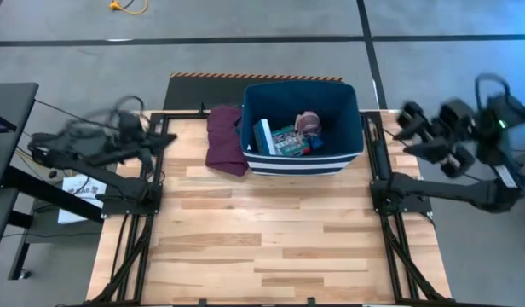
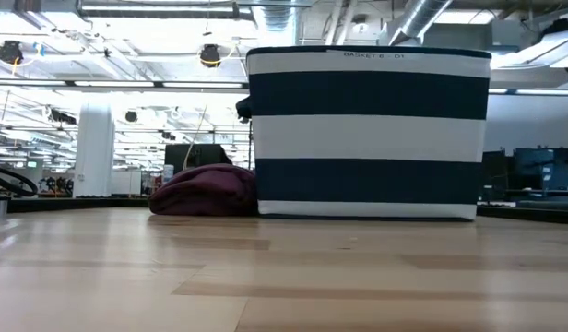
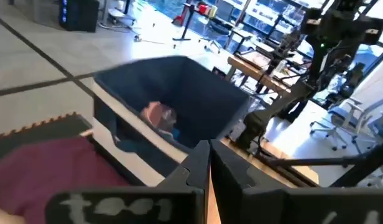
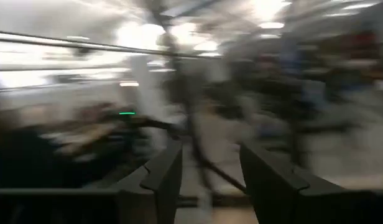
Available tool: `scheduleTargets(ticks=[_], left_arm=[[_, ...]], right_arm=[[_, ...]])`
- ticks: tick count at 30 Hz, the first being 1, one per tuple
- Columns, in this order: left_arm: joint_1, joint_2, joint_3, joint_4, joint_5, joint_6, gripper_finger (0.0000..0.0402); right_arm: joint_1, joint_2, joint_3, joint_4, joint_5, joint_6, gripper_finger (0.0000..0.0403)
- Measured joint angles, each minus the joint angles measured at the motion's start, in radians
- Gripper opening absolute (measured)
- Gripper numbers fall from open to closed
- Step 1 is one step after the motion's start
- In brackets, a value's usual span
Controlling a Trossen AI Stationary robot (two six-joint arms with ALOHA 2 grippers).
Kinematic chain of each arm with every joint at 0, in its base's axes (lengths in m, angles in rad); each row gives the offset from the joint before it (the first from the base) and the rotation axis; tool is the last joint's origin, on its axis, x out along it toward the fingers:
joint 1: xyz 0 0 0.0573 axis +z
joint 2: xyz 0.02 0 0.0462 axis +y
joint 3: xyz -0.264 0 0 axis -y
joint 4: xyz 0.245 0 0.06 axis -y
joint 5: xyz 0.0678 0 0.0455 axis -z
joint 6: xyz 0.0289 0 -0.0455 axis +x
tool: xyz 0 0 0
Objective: Pick & place medical supplies in basket/bin
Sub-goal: Return to Home Position
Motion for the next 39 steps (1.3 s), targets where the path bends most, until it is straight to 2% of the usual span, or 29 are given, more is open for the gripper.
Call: scheduleTargets(ticks=[3, 5, 8, 11, 15, 19, 22, 25, 29, 34, 39], left_arm=[[-0.011, -0.068, -0.217, 0.199, -0.007, 0.027, 0.0000], [-0.016, -0.100, -0.370, 0.398, 0.004, 0.083, 0.0000], [-0.017, -0.146, -0.564, 0.689, 0.019, 0.140, 0.0000], [-0.016, -0.206, -0.699, 0.924, -0.016, 0.181, 0.0000], [-0.015, -0.285, -0.823, 1.078, -0.024, 0.195, 0.0000], [-0.015, -0.295, -0.926, 1.235, -0.017, 0.201, 0.0000], [-0.015, -0.251, -0.983, 1.378, -0.016, 0.263, 0.0000], [-0.014, -0.209, -1.022, 1.457, -0.012, 0.329, 0.0000], [-0.013, -0.173, -1.057, 1.504, 0.013, 0.336, 0.0000], [-0.013, -0.143, -1.097, 1.551, 0.012, 0.337, 0.0000], [-0.013, -0.141, -1.132, 1.650, 0.025, 0.340, 0.0000]], right_arm=[[0.043, -0.154, -0.100, -0.197, 0.276, -0.047, 0.0143], [0.059, -0.247, -0.215, -0.207, 0.426, -0.030, 0.0136], [0.075, -0.413, -0.378, -0.105, 0.557, -0.023, 0.0128], [0.075, -0.548, -0.537, 0.017, 0.587, -0.023, 0.0122], [0.075, -0.636, -0.729, 0.124, 0.586, 0.003, 0.0120], [0.082, -0.603, -0.890, 0.221, 0.551, 0.024, 0.0120], [0.098, -0.542, -1.000, 0.458, 0.538, -0.017, 0.0120], [0.122, -0.499, -1.089, 0.649, 0.595, -0.054, 0.0120], [0.184, -0.446, -1.163, 0.796, 0.585, -0.021, 0.0120], [0.320, -0.380, -1.176, 0.774, 0.593, 0.014, 0.0120], [0.507, -0.389, -1.162, 0.780, 0.590, 0.044, 0.0120]])
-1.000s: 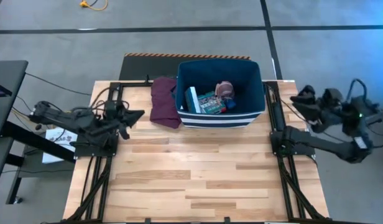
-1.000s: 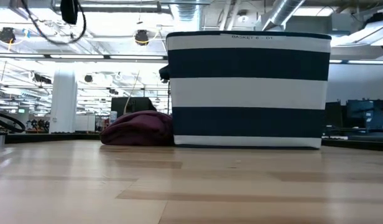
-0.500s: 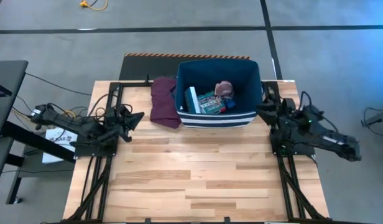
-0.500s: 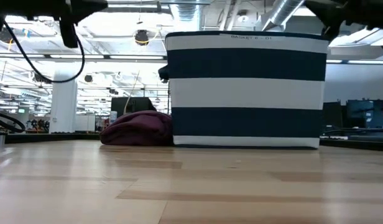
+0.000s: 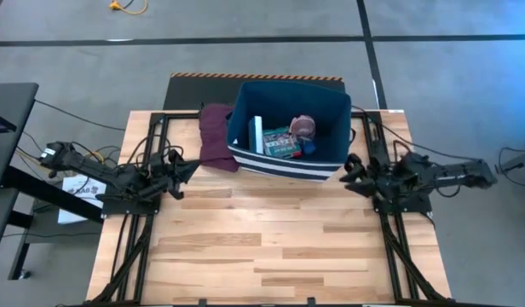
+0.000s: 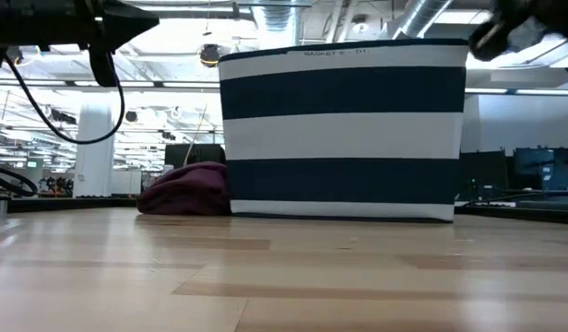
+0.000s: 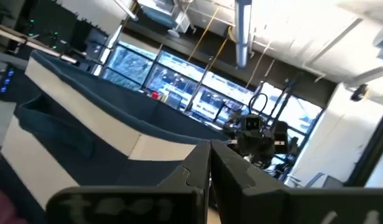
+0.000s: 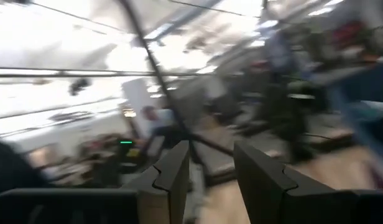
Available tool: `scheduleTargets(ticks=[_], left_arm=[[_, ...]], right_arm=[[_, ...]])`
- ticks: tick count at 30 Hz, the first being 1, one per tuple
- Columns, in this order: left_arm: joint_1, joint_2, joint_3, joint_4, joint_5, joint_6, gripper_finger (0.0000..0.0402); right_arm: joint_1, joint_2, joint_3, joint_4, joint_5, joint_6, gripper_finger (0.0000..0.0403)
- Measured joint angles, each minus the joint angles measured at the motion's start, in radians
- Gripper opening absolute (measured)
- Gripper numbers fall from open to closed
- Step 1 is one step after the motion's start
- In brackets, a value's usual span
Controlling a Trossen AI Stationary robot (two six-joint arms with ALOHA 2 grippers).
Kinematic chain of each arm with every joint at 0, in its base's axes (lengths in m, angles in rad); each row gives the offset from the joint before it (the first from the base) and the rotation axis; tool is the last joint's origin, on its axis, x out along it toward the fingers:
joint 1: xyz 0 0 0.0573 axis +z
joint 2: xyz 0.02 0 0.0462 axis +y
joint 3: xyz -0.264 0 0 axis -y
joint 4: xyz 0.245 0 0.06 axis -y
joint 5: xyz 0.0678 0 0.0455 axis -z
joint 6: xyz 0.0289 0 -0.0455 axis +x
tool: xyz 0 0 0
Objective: Pick & place medical supplies in basket/bin
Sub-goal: Return to Home Position
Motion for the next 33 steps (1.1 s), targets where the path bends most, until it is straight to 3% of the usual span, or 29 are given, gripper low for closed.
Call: scheduleTargets(ticks=[8, 13, 16, 20, 23, 27, 33], left_arm=[[0.000, 0.000, -0.015, 0.028, 0.020, -0.007, 0.0000], [0.000, 0.000, -0.015, 0.002, 0.019, 0.001, 0.0000], [0.000, 0.000, -0.015, -0.036, 0.019, 0.008, 0.0000], [0.000, 0.000, -0.015, -0.037, 0.064, 0.044, 0.0000], [0.000, -0.001, -0.015, -0.023, 0.099, 0.043, 0.0000], [0.000, 0.000, -0.015, -0.019, 0.133, 0.012, 0.0000], [0.000, 0.000, -0.015, -0.018, 0.145, 0.032, 0.0000]], right_arm=[[0.262, -0.036, 0.060, -0.035, 0.034, -0.068, 0.0120], [0.350, -0.003, 0.058, -0.268, 0.041, -0.004, 0.0120], [0.376, 0.004, 0.058, -0.381, 0.125, -0.048, 0.0120], [0.386, -0.016, 0.024, -0.336, 0.240, -0.245, 0.0120], [0.379, -0.052, -0.022, -0.243, 0.223, -0.280, 0.0120], [0.380, -0.117, -0.103, -0.197, 0.081, -0.273, 0.0120], [0.379, -0.214, -0.156, -0.159, 0.055, -0.252, 0.0120]])
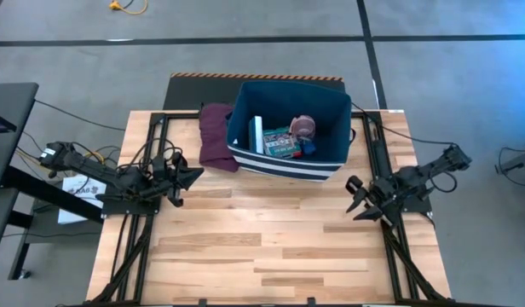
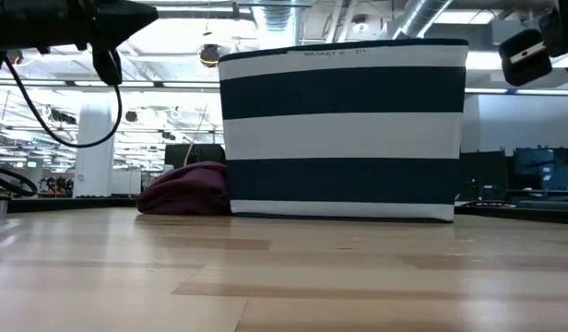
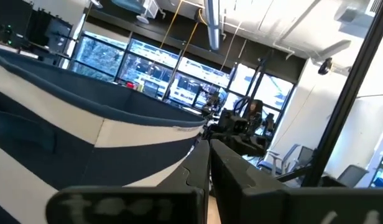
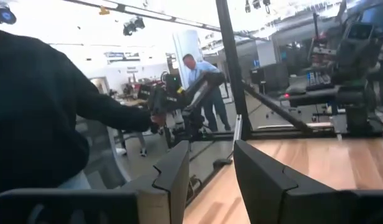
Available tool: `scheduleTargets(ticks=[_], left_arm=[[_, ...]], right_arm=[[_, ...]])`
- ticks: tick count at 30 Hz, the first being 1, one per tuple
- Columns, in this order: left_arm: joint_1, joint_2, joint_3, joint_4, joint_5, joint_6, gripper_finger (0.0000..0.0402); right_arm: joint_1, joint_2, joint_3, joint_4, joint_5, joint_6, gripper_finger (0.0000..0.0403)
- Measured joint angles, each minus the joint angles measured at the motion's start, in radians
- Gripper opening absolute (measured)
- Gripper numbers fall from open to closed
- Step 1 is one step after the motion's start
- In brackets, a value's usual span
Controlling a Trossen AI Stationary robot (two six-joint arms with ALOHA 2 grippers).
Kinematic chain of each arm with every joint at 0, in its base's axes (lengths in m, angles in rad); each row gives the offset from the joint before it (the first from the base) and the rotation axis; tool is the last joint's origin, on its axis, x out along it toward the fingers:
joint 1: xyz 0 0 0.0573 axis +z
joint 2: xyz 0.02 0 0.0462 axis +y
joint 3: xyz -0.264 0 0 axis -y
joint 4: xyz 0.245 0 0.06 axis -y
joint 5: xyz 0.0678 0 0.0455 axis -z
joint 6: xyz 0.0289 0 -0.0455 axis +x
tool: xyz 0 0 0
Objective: Pick & place medical supplies in basket/bin
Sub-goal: Return to Home Position
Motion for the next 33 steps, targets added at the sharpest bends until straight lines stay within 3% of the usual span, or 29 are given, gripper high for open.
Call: scheduleTargets(ticks=[6, 13, 19, 33], left_arm=[[0.023, 0.015, 0.000, -0.024, 0.011, -0.006, 0.0000], [0.070, 0.014, 0.000, -0.060, 0.172, -0.079, 0.0000], [0.071, 0.015, 0.000, -0.238, 0.186, -0.150, 0.0000], [0.071, 0.015, 0.000, -0.729, 0.185, -0.147, 0.0000]], right_arm=[[0.000, -0.034, 0.000, -0.035, 0.045, -0.113, 0.0120], [0.000, -0.026, -0.001, -0.094, 0.057, -0.154, 0.0120], [0.000, -0.025, -0.001, -0.133, 0.057, -0.154, 0.0120], [0.000, -0.025, -0.002, -0.147, 0.056, -0.154, 0.0120]])
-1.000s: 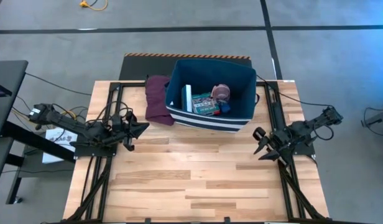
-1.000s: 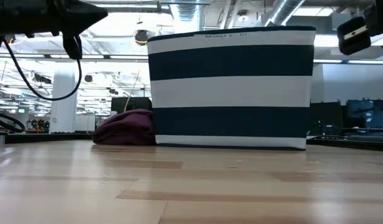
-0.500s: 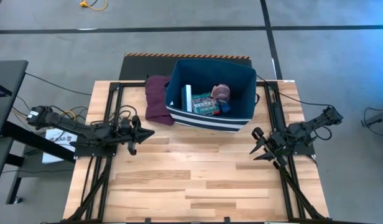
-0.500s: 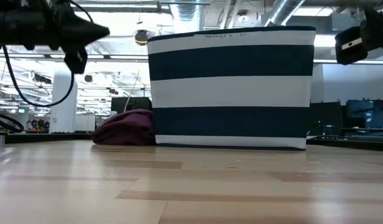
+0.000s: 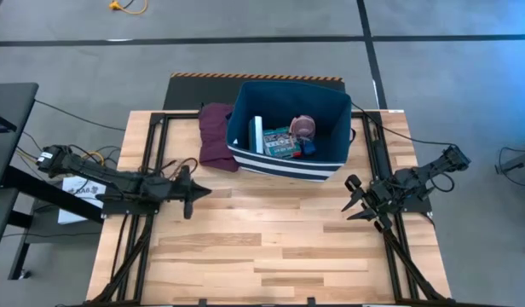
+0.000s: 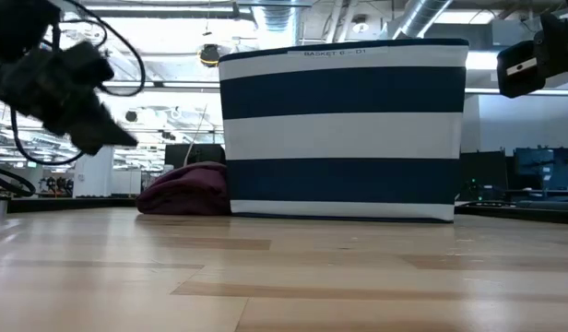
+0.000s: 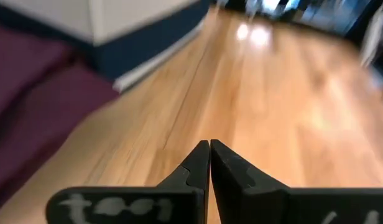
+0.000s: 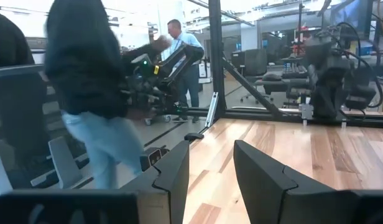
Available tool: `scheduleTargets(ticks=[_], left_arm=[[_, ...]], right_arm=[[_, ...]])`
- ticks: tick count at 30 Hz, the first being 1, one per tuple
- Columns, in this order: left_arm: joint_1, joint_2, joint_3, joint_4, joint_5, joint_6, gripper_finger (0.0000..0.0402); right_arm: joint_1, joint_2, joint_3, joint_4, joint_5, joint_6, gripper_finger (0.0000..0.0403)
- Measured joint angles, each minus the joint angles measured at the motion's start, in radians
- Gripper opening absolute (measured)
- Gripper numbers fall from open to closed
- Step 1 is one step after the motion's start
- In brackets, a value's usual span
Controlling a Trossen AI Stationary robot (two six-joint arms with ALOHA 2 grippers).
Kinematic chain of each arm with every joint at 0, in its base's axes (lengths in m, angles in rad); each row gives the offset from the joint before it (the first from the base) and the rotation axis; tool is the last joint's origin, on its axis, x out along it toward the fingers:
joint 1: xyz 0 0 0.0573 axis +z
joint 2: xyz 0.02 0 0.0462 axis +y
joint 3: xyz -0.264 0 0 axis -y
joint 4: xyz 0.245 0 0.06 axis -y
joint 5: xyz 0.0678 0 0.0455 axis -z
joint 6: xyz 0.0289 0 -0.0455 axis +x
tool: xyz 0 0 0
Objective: Pick & place medical supplies in basket/bin
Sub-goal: Return to Home Position
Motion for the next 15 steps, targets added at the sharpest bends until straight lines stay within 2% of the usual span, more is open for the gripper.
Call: scheduleTargets(ticks=[8, 11, 15], left_arm=[[-0.008, -0.047, 0.000, -0.227, 0.010, -0.010, 0.0000], [-0.002, -0.138, 0.000, -0.264, 0.080, -0.078, 0.0000], [0.008, -0.268, 0.000, -0.260, 0.252, 0.080, 0.0000]], right_arm=[[0.000, 0.000, -0.001, 0.000, 0.000, 0.000, 0.0120], [0.000, 0.000, -0.001, 0.001, 0.000, 0.000, 0.0120], [0.000, 0.000, -0.001, 0.001, 0.000, 0.000, 0.0120]])
